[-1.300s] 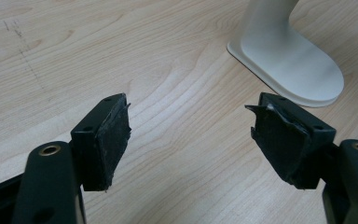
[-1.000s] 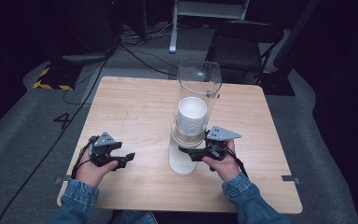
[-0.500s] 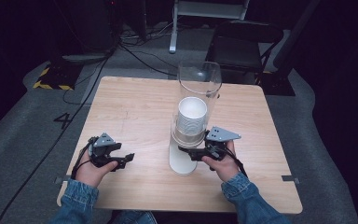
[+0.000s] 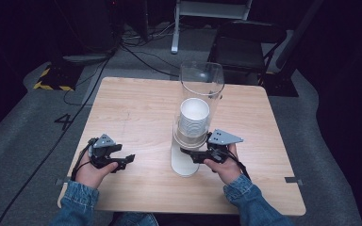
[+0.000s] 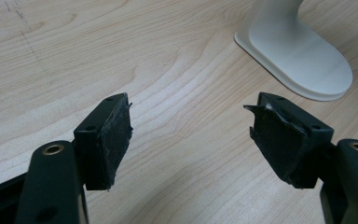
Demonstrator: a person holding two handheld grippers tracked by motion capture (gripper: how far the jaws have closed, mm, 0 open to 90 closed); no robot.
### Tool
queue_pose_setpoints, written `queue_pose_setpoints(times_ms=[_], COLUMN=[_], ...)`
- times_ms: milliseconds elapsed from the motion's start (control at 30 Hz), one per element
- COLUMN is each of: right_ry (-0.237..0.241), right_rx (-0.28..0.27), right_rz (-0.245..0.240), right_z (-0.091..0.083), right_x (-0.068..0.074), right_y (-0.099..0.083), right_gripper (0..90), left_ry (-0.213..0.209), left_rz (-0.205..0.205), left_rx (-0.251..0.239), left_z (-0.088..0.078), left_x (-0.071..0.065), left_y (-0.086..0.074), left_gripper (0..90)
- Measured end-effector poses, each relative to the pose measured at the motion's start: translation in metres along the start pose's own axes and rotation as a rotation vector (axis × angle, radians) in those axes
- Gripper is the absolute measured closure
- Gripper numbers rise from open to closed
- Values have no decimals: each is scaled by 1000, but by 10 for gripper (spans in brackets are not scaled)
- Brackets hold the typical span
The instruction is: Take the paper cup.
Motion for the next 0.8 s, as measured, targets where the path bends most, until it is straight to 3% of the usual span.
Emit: queue_pose_setpoints(times_ms=[800], right_ry=[-15], right_rx=[31], right_rz=[-14], right_z=[0], right_x=[3], right_y=[-10], right_gripper=[323], left_ry=[-7], left_rz=[-1], left_rx=[-4], left_z=[-1], left_x=[1], left_y=[2], left_gripper=[286])
Point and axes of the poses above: each handheld gripper's, and its own axes: z roughly forward along the jaws, y roughly out of its top, x roughly to its left, the point moved 8 cm from there along z, roughly forward along the jaws, and after that the axes turned 7 degrees about -y, right-handed, at the moved point
